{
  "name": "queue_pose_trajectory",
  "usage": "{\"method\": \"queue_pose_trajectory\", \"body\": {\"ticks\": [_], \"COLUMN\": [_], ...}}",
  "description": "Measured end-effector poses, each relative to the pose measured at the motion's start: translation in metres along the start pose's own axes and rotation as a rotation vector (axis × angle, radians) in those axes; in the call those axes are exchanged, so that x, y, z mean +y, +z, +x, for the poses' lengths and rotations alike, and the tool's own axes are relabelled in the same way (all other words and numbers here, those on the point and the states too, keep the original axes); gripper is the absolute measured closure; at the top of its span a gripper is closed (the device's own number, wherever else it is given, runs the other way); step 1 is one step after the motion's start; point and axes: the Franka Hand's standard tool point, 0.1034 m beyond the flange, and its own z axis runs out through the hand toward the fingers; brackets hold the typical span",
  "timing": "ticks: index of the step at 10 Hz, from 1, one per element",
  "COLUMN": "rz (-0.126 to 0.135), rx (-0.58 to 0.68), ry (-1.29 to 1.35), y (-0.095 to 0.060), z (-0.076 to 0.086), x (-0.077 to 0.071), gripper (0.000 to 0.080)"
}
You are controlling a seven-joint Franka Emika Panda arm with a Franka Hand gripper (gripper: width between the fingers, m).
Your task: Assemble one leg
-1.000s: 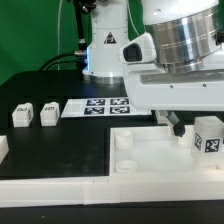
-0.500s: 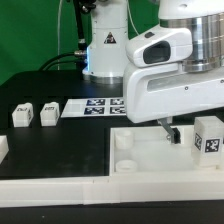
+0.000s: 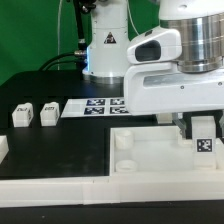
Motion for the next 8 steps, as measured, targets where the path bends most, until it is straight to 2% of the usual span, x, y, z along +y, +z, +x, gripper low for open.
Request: {"method": "queue_pose_trajectory", "body": {"ticks": [2, 3, 5, 7, 8], "rz": [0.002, 0.009, 0.049, 0.043, 0.043], "rx": [0.002, 0.002, -0.052, -0.056, -0.057], "ry": [0.235, 0.529, 1.008, 1.246, 1.251], "y": [0.0, 0.0004, 0.0006, 0.0008, 0.001], "z": [0.0004, 0.0009, 0.0022, -0.0002, -0.0003], "x": [0.0, 0.0002, 0.0002, -0.0054, -0.0053], "gripper": [0.051, 0.051, 0.051, 0.0509, 0.0509]}}
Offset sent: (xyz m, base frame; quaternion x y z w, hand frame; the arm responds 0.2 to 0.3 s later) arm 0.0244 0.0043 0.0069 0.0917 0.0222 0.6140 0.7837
